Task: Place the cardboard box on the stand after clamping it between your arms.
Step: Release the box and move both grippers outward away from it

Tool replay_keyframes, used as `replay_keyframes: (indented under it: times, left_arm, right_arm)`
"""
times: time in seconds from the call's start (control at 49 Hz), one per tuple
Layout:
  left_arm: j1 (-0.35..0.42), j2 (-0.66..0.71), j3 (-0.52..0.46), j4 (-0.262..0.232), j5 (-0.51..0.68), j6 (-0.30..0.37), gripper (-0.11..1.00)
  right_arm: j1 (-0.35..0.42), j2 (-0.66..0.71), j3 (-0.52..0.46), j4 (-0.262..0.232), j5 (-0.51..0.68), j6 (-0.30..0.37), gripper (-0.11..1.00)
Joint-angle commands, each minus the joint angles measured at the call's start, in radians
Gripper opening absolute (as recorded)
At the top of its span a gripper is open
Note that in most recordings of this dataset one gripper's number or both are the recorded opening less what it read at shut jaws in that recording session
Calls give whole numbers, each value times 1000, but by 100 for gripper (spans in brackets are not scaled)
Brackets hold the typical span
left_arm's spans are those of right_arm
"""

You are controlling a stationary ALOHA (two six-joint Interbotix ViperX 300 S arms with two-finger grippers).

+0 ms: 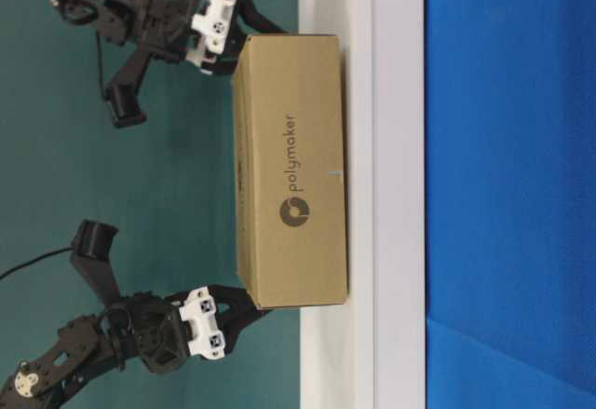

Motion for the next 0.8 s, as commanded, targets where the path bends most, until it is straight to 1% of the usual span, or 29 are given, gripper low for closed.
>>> replay_keyframes:
  times: [0.0,0.102,0.306,0.592,0.775]
  left_arm:
    - [-14,-43,-8,-14,-37,-25,84]
    - [0,-69,11,-15,-37,-26,84]
    - [31,-98,49,-15,-37,-25,84]
    - [41,-143,117,-14,-37,-25,84]
    - [54,-244,172,-14,-44,-26,84]
  right_arm:
    - [15,-40,-5,29,-18,-15,97]
    - [12,-51,15,29,-28,-17,97]
    - [-9,-72,66,28,-97,-20,97]
    - [-40,-110,107,26,-95,-26,97]
    - [-48,-198,141,34,-78,-17,97]
